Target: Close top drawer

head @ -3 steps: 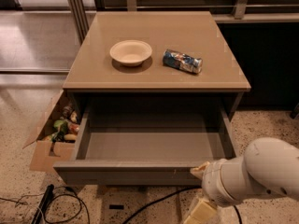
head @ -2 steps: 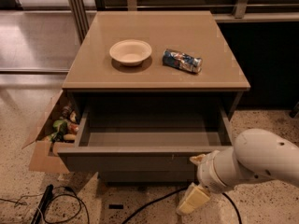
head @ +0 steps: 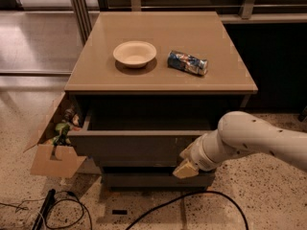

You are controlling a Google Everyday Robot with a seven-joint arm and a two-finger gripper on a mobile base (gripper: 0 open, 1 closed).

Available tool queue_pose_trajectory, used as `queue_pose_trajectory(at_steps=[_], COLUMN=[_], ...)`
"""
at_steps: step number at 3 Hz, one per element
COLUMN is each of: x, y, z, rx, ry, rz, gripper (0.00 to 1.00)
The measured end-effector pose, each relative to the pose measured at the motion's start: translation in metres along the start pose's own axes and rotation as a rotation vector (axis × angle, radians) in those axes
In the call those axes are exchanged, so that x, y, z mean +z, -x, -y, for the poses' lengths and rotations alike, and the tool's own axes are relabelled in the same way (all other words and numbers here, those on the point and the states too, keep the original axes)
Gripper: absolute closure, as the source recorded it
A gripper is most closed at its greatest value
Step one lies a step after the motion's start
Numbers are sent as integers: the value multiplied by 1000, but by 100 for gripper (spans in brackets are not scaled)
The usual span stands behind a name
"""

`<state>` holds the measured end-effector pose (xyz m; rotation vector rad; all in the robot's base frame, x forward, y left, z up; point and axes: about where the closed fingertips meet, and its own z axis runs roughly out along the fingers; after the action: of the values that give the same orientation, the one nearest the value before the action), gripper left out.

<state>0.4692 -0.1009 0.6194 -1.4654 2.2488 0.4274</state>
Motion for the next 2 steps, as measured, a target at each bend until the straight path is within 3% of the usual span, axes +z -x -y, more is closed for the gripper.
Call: queue_pose_trajectory(at_steps=[1, 2], x=[0, -16], y=[3, 2], z=[0, -18], rx=[-6, -7], ry=[3, 31], rz=[5, 55], gripper=[44, 21])
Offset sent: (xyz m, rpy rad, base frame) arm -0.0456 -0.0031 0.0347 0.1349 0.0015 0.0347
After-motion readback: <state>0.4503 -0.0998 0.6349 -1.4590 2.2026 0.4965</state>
